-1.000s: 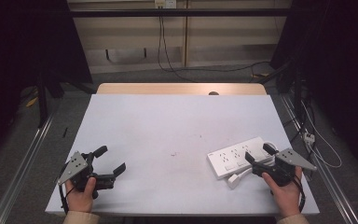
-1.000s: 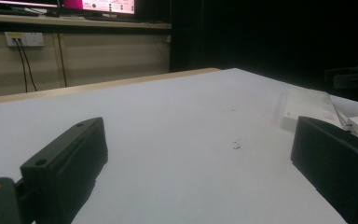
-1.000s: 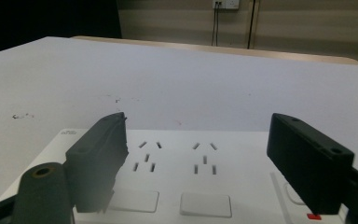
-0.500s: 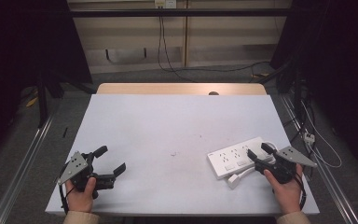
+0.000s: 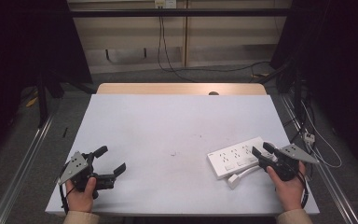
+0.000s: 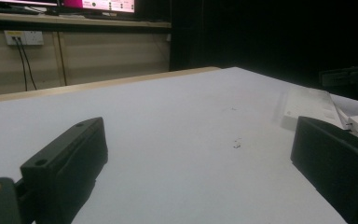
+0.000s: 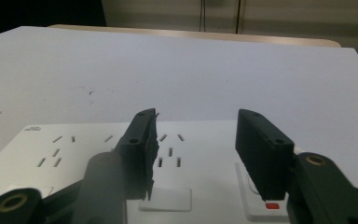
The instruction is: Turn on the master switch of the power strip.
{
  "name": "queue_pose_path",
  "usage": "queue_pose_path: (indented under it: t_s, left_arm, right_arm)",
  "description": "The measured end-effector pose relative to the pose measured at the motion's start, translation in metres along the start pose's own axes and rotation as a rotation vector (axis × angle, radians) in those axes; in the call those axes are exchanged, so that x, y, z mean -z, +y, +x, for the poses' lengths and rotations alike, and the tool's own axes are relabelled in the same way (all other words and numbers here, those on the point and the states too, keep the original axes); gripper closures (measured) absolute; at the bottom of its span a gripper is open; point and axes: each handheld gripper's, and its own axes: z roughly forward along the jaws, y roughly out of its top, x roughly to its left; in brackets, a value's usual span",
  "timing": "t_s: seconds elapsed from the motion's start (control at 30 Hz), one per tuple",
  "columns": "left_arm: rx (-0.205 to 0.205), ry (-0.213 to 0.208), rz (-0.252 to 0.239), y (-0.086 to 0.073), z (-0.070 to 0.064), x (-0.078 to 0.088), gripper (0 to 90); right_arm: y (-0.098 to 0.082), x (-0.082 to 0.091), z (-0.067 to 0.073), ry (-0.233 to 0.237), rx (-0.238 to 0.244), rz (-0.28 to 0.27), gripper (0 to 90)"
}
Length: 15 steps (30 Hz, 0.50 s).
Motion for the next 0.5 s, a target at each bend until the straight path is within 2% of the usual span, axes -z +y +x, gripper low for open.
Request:
queue_pose_path:
  t_s: [0.13, 0.5]
  left_arm:
    - [0.004, -0.001, 0.0, 0.0, 0.0, 0.0, 3.5]
    - [0.001, -0.003, 0.002, 0.0, 0.0, 0.0, 3.5]
  right_arm:
    - [0.001, 0.0, -0.004, -0.023, -0.015, 0.011, 55.9]
    - [0.001, -0.001, -0.012, -0.044, -0.02, 0.037, 63.8]
